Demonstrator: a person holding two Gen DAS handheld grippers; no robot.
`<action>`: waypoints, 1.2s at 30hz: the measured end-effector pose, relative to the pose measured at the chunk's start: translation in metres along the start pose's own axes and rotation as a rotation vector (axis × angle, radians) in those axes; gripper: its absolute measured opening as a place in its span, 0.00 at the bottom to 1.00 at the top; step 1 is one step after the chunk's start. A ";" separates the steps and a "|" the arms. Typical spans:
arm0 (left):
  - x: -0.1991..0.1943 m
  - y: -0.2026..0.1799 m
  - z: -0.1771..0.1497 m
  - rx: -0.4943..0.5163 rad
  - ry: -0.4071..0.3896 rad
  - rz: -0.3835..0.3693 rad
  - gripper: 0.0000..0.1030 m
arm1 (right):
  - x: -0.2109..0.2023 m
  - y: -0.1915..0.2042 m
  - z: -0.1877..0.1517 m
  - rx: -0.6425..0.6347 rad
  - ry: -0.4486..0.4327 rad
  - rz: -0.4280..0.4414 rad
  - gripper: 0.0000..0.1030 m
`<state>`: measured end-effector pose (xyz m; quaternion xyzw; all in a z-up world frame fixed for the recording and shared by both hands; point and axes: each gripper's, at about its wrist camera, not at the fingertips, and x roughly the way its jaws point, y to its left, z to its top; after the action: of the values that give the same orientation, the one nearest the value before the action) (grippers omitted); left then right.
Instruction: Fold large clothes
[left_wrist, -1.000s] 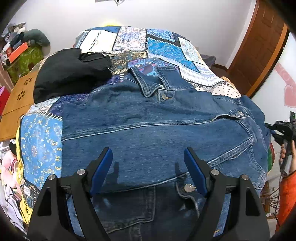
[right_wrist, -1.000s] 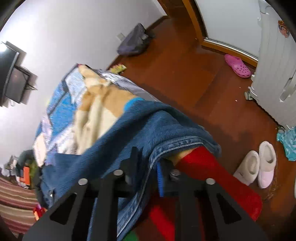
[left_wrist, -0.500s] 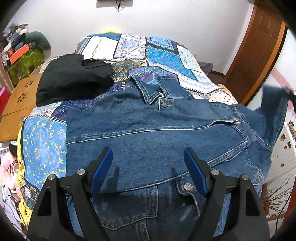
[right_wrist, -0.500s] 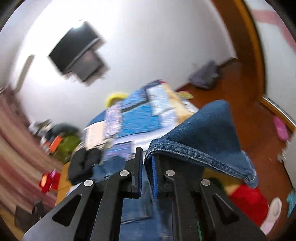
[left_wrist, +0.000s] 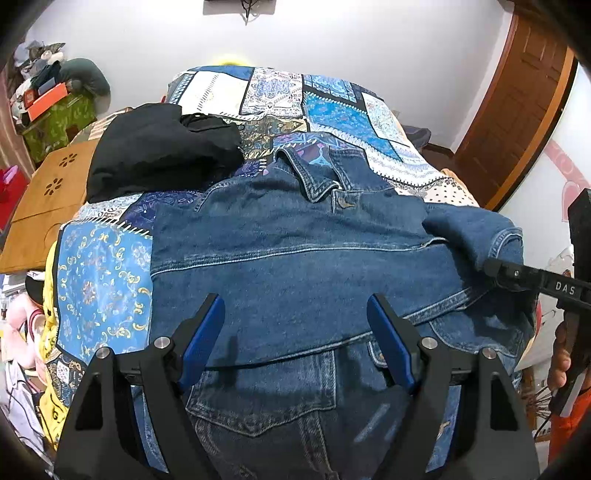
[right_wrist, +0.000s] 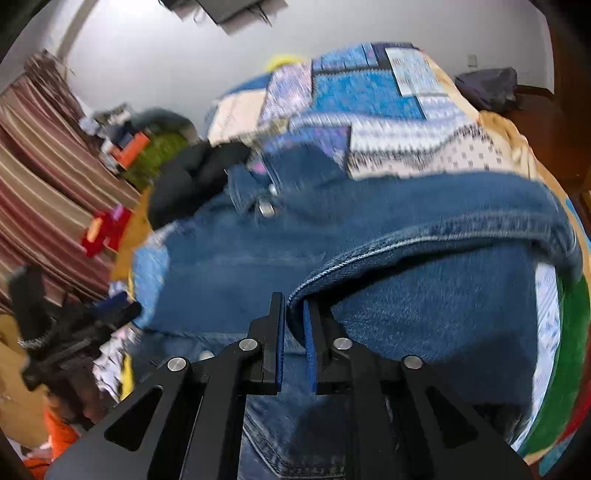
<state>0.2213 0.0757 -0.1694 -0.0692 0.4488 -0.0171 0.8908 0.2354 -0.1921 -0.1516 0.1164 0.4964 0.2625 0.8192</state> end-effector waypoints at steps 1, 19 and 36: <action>0.000 0.000 -0.001 0.005 0.001 0.005 0.76 | -0.001 0.000 -0.002 0.000 0.013 -0.019 0.11; 0.011 -0.023 0.006 0.034 0.010 -0.014 0.76 | -0.071 -0.084 0.014 0.335 -0.204 -0.086 0.57; 0.033 -0.013 0.009 0.020 0.048 0.026 0.76 | -0.027 -0.153 0.030 0.649 -0.243 -0.030 0.60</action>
<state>0.2485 0.0605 -0.1884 -0.0538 0.4708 -0.0115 0.8805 0.3002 -0.3324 -0.1861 0.3942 0.4545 0.0631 0.7962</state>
